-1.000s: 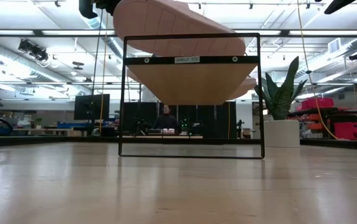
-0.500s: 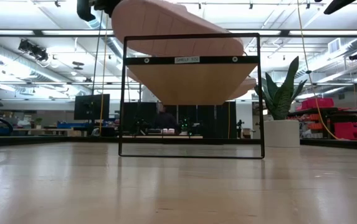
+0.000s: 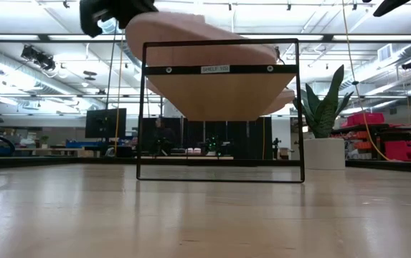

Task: Pick and place slides into the shelf
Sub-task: Put the pink slide on the shelf

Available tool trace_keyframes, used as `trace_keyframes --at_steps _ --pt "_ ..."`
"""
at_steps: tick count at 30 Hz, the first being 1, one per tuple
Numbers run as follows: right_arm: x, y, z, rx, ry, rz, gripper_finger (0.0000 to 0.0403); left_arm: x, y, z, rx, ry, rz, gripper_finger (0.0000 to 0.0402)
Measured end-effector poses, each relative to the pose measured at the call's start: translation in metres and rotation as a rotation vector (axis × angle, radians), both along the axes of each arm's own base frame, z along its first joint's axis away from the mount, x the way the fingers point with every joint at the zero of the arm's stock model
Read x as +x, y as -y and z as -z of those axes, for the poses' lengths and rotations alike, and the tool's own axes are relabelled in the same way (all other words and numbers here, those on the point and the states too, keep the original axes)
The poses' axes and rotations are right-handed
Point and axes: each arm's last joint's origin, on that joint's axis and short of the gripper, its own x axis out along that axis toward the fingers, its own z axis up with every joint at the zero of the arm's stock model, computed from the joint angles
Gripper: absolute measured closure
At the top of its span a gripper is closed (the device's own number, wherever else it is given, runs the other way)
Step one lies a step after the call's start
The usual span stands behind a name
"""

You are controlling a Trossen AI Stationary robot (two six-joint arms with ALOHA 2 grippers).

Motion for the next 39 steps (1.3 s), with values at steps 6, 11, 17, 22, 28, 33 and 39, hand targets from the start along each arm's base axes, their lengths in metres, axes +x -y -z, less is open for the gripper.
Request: trace_keyframes --at_steps 6,11,17,22,28,33,39 --pt "0.000 0.000 0.000 0.000 0.000 0.000 0.0279 -0.004 0.003 0.007 0.010 -0.081 0.007 0.0391" --pt "0.000 0.000 0.000 0.000 0.000 0.000 0.0279 -0.004 0.003 0.008 -0.030 -0.084 -0.017 0.0375" --pt "0.000 0.000 0.000 0.000 0.000 0.000 0.0279 -0.004 0.011 0.008 -0.084 -0.084 -0.008 0.0364" --pt "0.000 0.000 0.000 -0.001 0.000 -0.004 0.0279 -0.004 0.015 0.009 -0.142 -0.082 -0.023 0.0359" --pt "0.000 0.000 0.000 -0.002 0.000 -0.004 0.0279 -0.004 0.014 0.009 -0.095 -0.081 -0.036 0.0368" --pt "0.001 -0.001 0.000 0.002 0.004 -0.005 0.0279 -0.002 0.014 0.006 -0.017 -0.060 -0.013 0.0390" --pt "0.001 -0.001 0.000 0.004 0.006 -0.005 0.0279 0.000 0.014 0.009 0.034 -0.076 0.013 0.0384"
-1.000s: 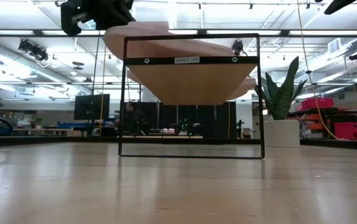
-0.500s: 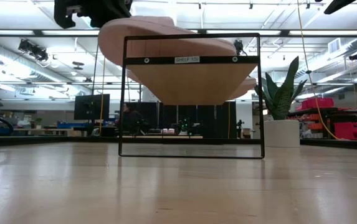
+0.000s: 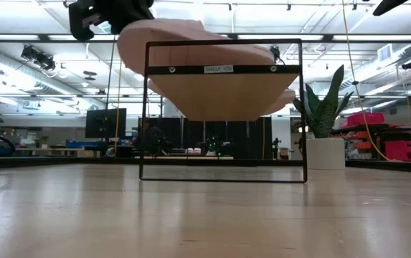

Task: Pick and place slides into the shelf
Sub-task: Put the pink slide on the shelf

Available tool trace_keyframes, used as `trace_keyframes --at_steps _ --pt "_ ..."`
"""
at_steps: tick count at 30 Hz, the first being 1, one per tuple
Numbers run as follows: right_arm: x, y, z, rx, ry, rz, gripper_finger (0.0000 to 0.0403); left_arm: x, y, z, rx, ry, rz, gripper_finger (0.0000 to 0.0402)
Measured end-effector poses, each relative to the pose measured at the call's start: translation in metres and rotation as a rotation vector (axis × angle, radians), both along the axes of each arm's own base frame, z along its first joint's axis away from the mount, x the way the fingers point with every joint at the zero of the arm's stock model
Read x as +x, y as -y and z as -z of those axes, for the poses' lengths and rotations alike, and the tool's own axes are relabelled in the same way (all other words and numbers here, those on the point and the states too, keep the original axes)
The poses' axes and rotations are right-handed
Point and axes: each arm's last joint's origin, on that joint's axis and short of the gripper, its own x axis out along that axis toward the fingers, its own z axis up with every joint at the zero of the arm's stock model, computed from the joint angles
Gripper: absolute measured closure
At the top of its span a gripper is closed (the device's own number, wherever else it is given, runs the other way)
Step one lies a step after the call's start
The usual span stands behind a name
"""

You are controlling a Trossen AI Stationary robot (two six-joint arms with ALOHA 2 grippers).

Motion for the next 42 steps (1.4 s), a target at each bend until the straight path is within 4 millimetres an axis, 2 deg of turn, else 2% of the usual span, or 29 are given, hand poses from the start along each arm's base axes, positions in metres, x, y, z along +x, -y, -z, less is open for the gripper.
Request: trace_keyframes --at_steps 9,15,19,28,34,42 --pt "0.000 0.000 0.000 0.000 0.000 0.000 0.0279 0.003 -0.001 0.008 -0.056 -0.049 -0.036 0.0367" --pt "0.000 0.000 0.000 0.000 0.000 0.000 0.0279 0.005 -0.001 0.014 -0.065 -0.090 -0.049 0.0371" --pt "0.000 0.000 0.000 0.001 0.001 0.000 0.0279 0.004 -0.002 0.014 -0.079 -0.088 -0.063 0.0367" --pt "0.000 0.000 0.000 0.001 0.002 0.000 0.0279 0.003 -0.004 0.014 0.004 -0.099 -0.097 0.0355" --pt "0.000 0.000 0.000 0.001 0.002 0.000 0.0279 0.003 -0.004 0.014 -0.043 -0.090 -0.126 0.0359" --pt "0.000 0.000 0.000 0.001 0.002 0.000 0.0279 0.004 -0.003 0.015 -0.098 -0.092 -0.098 0.0320"
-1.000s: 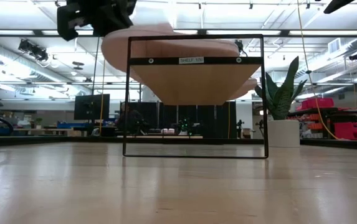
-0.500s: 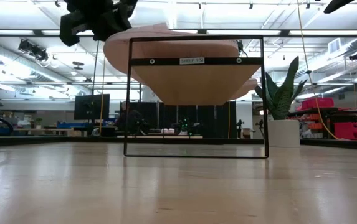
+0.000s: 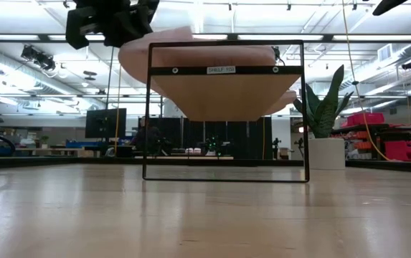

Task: Pick and place slides into the shelf
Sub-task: Put the pink slide on the shelf

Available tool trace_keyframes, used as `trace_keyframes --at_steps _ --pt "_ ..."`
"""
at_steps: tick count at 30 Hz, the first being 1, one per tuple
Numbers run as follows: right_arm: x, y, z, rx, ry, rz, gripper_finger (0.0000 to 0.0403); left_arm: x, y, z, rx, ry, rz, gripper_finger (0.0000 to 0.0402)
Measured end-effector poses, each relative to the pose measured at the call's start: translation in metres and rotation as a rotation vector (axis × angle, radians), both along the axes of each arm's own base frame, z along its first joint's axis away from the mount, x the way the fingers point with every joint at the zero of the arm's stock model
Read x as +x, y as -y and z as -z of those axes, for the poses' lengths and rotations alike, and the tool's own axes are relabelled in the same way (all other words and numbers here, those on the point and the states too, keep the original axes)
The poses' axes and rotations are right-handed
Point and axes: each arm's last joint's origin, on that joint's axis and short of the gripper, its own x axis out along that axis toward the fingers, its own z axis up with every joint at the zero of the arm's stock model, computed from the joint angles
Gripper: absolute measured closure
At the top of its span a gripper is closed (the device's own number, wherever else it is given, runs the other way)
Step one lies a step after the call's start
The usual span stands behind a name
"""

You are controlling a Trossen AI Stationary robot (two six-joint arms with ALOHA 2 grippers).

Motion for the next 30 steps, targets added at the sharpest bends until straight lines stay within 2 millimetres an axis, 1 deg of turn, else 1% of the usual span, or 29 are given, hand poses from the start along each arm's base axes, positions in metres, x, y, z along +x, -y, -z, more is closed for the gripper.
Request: trace_keyframes --at_steps 7,13,23,30 --pt "0.0000 0.0000 0.0000 0.000 0.000 0.000 0.0279 0.0006 0.0004 -0.0003 -0.002 0.008 0.002 0.0273" --pt "0.0000 0.0000 0.0000 0.000 0.000 0.000 0.0279 0.0050 0.0008 -0.0068 -0.034 0.094 -0.013 0.0238" --pt "0.0000 0.0000 0.0000 -0.003 -0.002 -0.003 0.0279 0.0041 0.0009 -0.0053 -0.049 0.078 -0.023 0.0212" --pt "0.0000 0.0000 0.0000 -0.004 -0.003 -0.005 0.0279 0.0029 0.0008 -0.0036 -0.099 0.066 -0.059 0.0187"
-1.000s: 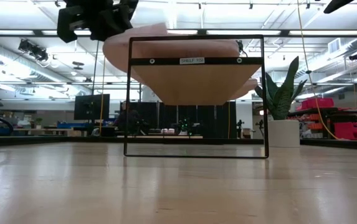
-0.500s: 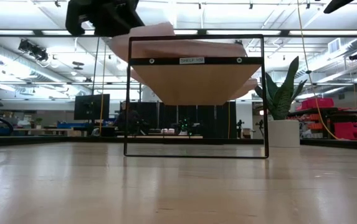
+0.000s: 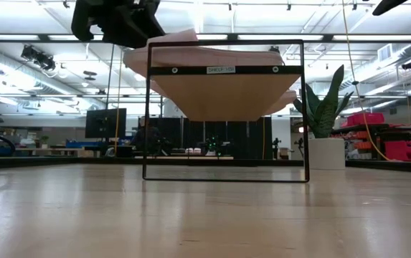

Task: Pick and place slides into the shelf
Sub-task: Put the pink slide on the shelf

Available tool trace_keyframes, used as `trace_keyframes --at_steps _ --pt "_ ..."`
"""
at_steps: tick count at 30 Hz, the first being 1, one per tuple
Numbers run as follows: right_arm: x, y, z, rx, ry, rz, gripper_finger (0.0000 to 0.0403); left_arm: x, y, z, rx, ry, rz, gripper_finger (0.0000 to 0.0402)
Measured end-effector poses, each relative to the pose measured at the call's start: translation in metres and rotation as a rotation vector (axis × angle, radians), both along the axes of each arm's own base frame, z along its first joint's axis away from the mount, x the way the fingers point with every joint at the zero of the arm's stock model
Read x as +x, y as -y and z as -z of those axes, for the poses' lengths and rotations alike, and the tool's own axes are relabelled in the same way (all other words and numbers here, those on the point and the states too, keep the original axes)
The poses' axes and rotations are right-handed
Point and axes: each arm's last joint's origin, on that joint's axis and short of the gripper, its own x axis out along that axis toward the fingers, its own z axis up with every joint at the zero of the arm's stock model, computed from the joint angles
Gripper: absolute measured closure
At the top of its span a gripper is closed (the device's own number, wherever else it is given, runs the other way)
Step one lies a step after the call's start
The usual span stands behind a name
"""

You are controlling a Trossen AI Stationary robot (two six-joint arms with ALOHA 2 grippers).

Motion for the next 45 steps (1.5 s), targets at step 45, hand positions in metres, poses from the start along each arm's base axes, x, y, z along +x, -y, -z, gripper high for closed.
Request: trace_keyframes --at_steps 45 --pt "0.002 -0.002 0.000 -0.006 0.002 -0.026 0.0279 0.007 0.000 0.010 -0.016 -0.043 -0.033 0.0122"
